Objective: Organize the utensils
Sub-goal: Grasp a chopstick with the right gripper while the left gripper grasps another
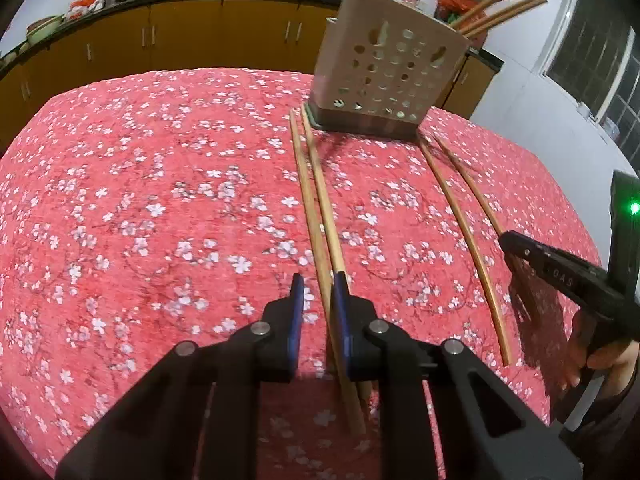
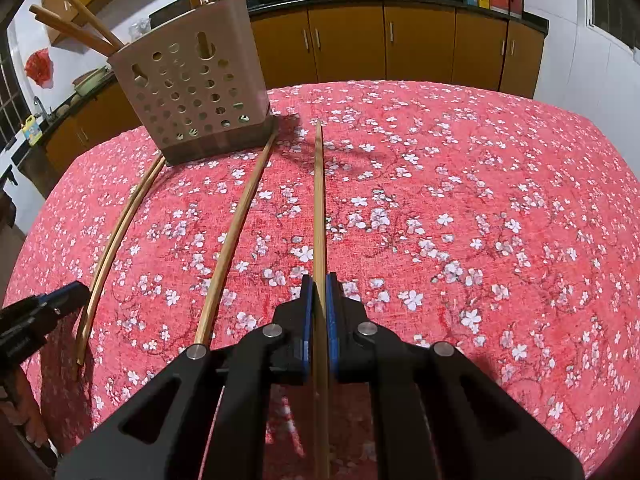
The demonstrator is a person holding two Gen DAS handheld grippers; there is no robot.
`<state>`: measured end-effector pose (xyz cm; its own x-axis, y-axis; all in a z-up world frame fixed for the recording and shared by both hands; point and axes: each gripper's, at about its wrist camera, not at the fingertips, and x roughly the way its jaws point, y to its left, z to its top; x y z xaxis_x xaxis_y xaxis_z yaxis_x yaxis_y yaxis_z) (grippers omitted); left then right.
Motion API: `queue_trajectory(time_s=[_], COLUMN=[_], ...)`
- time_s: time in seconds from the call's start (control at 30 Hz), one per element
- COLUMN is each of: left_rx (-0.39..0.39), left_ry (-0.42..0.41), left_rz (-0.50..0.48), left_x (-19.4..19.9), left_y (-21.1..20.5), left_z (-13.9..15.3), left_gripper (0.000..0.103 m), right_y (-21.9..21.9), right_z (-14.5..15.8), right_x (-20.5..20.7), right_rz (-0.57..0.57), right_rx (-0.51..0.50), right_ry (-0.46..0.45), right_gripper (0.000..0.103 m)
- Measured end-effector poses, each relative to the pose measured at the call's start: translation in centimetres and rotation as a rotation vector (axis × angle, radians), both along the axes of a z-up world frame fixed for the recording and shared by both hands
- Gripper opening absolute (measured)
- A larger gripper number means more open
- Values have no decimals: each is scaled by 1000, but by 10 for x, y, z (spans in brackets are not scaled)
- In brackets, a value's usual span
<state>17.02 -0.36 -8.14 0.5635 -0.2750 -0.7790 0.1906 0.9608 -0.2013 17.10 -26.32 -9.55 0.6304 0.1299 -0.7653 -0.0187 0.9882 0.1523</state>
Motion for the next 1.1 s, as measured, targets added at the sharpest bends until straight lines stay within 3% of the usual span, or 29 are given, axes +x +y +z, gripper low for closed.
queue_trajectory(time_s=[0.23,0.33,0.5,0.8,1.1], left_rx=[87,133,156,145,111], left_ry=[-27,-42,-43,-13,-38], left_rz=[7,16,37,184,202], left_x=[-3,-6,0,31,32], left_y=[-11,-14,-5,52,62], left_z=[-1,-2,-2,-1,0], left_gripper=[16,8,8,8,11], right_y=[4,7,9,-15,-17], right_z=[1,1,1,1,-3], right_x=[-1,-6,-7,17,22], right_rz=[11,18,34,-50,-66], right_rx=[-28,-35,-63,-75,-63], right_ry=[1,-2,-13,-12,-25], right_gripper=[8,8,8,7,8])
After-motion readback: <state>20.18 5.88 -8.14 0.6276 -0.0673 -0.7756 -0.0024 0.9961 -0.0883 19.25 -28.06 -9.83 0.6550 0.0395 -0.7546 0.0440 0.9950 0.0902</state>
